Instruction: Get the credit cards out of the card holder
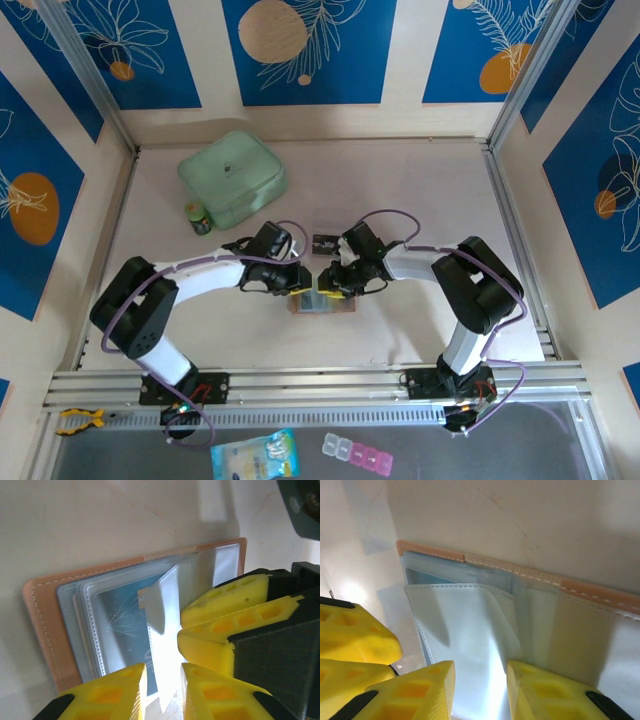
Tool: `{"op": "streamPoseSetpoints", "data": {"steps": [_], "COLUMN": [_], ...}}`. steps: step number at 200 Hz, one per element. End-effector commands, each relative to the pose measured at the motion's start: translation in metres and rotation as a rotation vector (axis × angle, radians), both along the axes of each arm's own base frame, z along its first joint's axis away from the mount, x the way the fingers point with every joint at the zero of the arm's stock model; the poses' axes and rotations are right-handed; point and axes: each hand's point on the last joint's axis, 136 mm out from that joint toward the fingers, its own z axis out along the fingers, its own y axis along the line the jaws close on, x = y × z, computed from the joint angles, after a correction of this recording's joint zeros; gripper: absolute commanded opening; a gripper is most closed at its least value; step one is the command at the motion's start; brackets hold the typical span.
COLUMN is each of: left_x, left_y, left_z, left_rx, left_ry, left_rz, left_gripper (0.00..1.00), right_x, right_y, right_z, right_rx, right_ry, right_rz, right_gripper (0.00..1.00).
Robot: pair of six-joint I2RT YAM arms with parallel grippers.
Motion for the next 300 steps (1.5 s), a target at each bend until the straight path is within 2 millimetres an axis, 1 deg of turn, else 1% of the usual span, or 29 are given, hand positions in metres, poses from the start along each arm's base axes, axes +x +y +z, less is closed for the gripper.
{"op": "streamPoseSetpoints", "data": {"steps": [1, 35, 73, 129, 153, 178, 210, 248, 269, 300], "left_x": [0.001, 0.000, 0.002, 0.003, 0.003, 0.003, 0.005, 0.004, 0.003, 0.001], "left_y": [-0.010, -0.010, -0.016, -0.023, -0.025, -0.024, -0.015, -0.002, 0.003, 0.004], "left_z": [0.002, -0.005, -0.001, 0.006, 0.008, 0.004, 0.005, 0.005, 0.003, 0.001], "left_rx": [-0.019, 0.003, -0.018, -0.027, -0.022, -0.008, 0.043, 0.086, 0.092, 0.093], "left_ry": [0.014, 0.033, 0.032, 0.028, 0.024, 0.032, 0.007, -0.007, -0.003, 0.004], "left_rz": [-0.006, -0.002, -0.002, -0.006, -0.009, -0.007, 0.004, 0.029, 0.040, 0.037], "left_gripper": [0.25, 0.23, 0.21, 0.20, 0.20, 0.20, 0.18, 0.15, 0.15, 0.15], "right_x": [-0.005, -0.006, -0.007, -0.004, -0.003, -0.004, -0.007, -0.007, -0.006, -0.008], "right_y": [-0.001, -0.001, -0.001, -0.003, -0.006, -0.008, 0.004, 0.014, 0.012, 0.005], "right_z": [0.001, 0.000, 0.003, 0.024, 0.029, 0.022, 0.026, 0.019, 0.011, 0.001], "right_rx": [0.024, 0.033, 0.045, 0.068, 0.068, 0.070, 0.145, 0.129, 0.094, 0.041], "right_ry": [0.020, 0.020, 0.012, -0.034, -0.055, -0.022, -0.004, 0.018, 0.031, 0.040], "right_rz": [0.001, -0.001, 0.000, -0.006, -0.008, -0.005, 0.021, 0.041, 0.038, 0.032], "right_gripper": [0.34, 0.34, 0.34, 0.34, 0.34, 0.33, 0.24, 0.23, 0.24, 0.25]}}
